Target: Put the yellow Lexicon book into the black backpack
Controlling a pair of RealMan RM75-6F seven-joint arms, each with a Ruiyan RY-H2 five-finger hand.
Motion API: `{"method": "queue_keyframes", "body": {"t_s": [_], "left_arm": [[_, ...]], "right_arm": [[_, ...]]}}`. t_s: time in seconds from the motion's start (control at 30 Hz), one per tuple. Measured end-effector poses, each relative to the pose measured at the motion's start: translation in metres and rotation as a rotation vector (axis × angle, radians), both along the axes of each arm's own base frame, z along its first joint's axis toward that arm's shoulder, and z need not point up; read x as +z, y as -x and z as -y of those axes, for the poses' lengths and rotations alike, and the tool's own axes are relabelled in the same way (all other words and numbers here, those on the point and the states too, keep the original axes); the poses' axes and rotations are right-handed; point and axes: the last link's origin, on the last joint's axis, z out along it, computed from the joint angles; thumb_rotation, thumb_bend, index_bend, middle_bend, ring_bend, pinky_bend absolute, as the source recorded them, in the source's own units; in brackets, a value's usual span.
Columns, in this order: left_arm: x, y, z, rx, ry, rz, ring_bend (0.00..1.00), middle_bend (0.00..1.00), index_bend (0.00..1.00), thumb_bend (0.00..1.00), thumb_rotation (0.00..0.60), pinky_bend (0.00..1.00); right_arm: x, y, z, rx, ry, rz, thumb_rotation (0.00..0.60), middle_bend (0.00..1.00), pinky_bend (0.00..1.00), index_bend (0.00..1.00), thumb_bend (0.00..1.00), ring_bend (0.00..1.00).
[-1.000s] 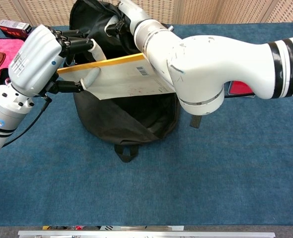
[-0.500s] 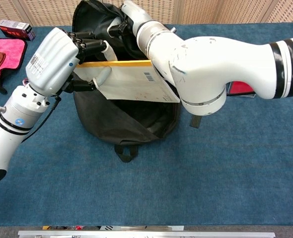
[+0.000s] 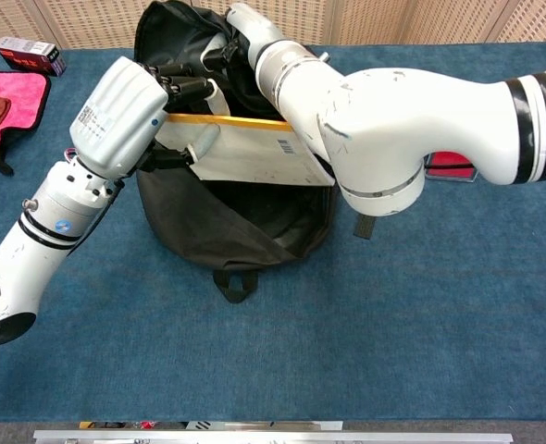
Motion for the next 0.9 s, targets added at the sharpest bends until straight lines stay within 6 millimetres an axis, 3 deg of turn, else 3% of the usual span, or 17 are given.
{"method": "queue_keyframes", "body": {"t_s": [0.4, 0.9], "left_arm": [[-0.008, 0.021, 0.003, 0.048, -0.065, -0.095, 0.52, 0.62, 0.61, 0.49, 0.6, 0.7], [-0.026, 0.027, 0.022, 0.069, -0.055, -0.206, 0.52, 0.61, 0.61, 0.49, 0.6, 0.71]], "right_arm": [[0.004, -0.002, -0.002, -0.006, -0.008, 0.023, 0.6, 0.64, 0.87, 0.63, 1.0, 0.65], [0.007, -0.003, -0.002, -0.034, -0.02, 0.052, 0.6, 0.64, 0.87, 0.63, 1.0, 0.65]]}}
